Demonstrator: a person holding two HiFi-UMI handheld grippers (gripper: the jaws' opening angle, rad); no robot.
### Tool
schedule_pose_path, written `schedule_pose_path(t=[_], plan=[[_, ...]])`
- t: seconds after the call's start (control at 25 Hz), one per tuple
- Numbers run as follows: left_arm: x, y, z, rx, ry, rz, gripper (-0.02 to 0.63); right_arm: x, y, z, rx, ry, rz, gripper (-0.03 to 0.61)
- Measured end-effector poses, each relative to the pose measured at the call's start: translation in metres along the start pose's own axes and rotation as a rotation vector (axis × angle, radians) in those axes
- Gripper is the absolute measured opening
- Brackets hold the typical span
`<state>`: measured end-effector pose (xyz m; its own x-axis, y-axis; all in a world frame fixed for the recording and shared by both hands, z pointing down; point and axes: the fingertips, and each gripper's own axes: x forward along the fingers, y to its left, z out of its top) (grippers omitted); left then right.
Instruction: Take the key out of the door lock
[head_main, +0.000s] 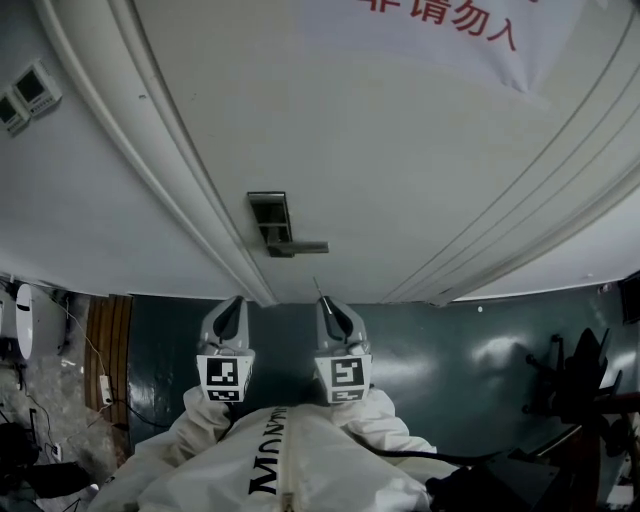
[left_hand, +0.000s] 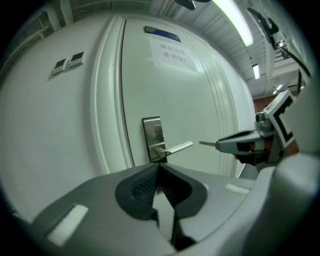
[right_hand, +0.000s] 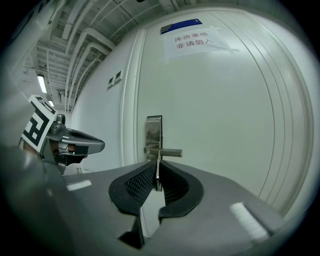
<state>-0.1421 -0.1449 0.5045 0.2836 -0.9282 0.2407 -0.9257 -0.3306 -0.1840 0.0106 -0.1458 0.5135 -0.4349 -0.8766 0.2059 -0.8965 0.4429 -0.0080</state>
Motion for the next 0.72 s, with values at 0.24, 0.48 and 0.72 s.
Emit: schedule_pose_path(t=[0.24, 0.48, 0.72], plan=[[-0.057, 0.012, -0.014, -0.01, -0.042, -0.035, 0.0, -0.035, 0.043, -0.004, 0.009, -0.004, -0.07, 0.023], [-0.126, 0.026, -0.043, -0.039, -0.06, -0.05, 0.0, -0.077, 0.107, -0.005, -0.02, -0.028, -0.103, 0.023], [-0.177, 0.026, -0.058, -0.049, -0.071, -0.076, 0.0, -0.116, 0.144, -0.006, -0.022, -0.038, -0.139, 0.023]])
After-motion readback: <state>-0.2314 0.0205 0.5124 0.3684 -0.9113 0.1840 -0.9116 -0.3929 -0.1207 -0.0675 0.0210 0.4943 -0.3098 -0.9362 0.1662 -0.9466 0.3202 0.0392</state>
